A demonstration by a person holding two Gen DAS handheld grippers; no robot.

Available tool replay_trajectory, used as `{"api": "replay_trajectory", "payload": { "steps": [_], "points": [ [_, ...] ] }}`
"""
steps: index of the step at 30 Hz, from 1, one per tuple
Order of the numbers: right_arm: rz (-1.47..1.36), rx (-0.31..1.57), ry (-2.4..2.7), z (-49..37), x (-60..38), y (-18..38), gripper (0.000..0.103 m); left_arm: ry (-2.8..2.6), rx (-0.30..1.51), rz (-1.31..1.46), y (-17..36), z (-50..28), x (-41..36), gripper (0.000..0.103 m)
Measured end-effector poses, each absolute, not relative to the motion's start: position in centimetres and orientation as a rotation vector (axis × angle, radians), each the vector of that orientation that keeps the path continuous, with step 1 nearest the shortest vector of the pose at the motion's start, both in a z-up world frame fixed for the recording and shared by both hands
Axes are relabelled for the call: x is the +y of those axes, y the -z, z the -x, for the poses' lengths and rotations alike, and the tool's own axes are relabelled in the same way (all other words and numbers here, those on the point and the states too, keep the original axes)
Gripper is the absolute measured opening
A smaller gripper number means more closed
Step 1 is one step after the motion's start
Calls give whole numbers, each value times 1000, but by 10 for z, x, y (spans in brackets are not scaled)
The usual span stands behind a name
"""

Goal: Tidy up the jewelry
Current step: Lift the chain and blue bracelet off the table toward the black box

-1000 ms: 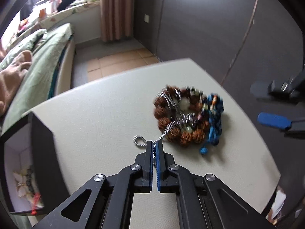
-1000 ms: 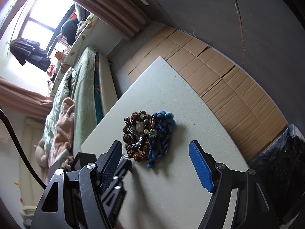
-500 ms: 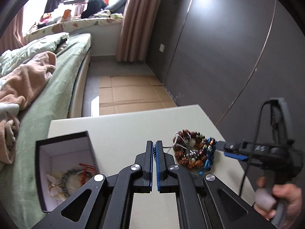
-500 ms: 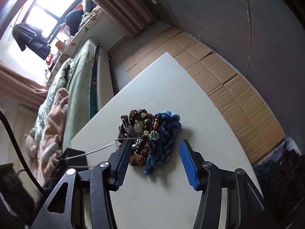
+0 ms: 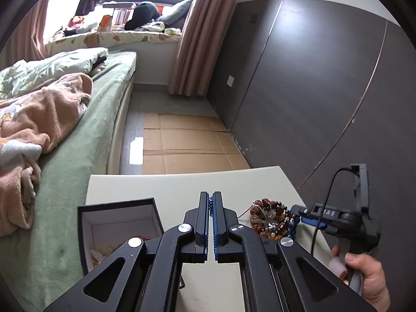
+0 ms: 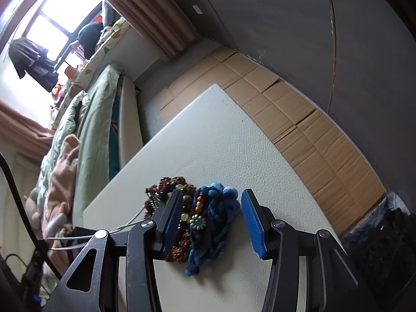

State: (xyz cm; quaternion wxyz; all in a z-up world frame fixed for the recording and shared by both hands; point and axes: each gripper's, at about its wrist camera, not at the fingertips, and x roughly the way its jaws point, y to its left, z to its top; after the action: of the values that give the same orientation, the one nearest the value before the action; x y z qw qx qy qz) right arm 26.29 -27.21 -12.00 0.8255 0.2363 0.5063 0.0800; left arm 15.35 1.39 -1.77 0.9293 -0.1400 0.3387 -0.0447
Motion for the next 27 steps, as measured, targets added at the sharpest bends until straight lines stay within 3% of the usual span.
{"api": "replay_trajectory", "payload": {
  "steps": [4, 7, 9, 11, 27],
  "points": [
    [-467, 1086, -152, -264, -262, 125, 48, 88, 677, 304, 13, -150, 19, 2],
    [-432, 1104, -127, -263, -259, 126, 24, 88, 664, 308, 9, -147, 20, 2],
    [-467, 1102, -135, -260, -264, 126, 22, 89, 653, 309, 6, -144, 19, 2],
    [-478, 1093, -141, -256, -268, 122, 14, 91, 637, 313, 0, -138, 19, 2],
    [-544, 939, -293, -217, -272, 53, 13, 73, 456, 227, -92, -104, 9, 2]
  ]
}}
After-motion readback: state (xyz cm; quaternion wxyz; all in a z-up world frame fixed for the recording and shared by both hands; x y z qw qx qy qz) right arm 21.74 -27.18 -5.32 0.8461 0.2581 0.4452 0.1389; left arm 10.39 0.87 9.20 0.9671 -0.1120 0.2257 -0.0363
